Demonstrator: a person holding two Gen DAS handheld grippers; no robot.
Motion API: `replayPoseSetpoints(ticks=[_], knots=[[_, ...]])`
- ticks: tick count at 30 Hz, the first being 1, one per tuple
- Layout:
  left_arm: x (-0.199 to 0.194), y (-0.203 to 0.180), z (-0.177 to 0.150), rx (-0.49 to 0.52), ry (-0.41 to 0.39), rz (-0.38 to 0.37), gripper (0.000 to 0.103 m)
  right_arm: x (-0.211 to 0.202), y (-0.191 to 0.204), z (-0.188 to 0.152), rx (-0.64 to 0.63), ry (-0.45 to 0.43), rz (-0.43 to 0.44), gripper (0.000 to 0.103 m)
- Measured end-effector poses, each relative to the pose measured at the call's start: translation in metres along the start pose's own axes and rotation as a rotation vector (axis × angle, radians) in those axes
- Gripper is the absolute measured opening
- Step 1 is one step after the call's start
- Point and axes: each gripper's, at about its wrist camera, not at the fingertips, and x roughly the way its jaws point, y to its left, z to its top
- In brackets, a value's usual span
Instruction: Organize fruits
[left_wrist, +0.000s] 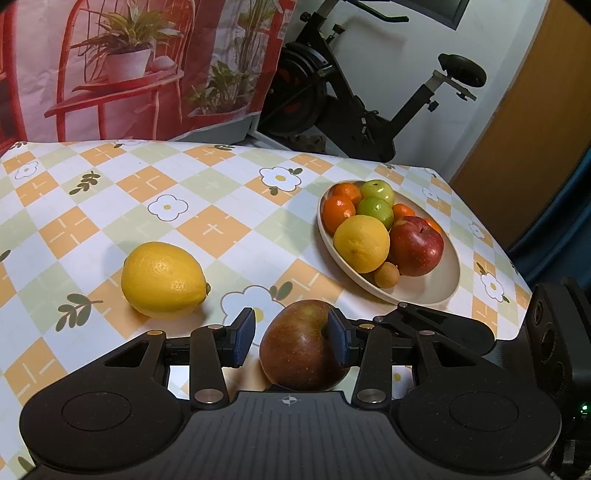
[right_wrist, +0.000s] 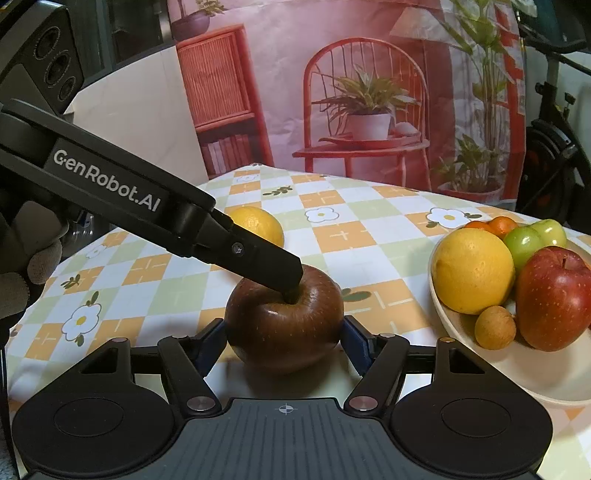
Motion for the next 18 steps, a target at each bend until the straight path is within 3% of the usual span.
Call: replayPoseSetpoints(ticks=[18], knots=[[0.0094, 0.0046, 0.0008, -0.037, 0.033, -0.041, 0.045, 0.0008, -0.0016, -0.0002, 0.015, 0.006, 0.007, 0.062]])
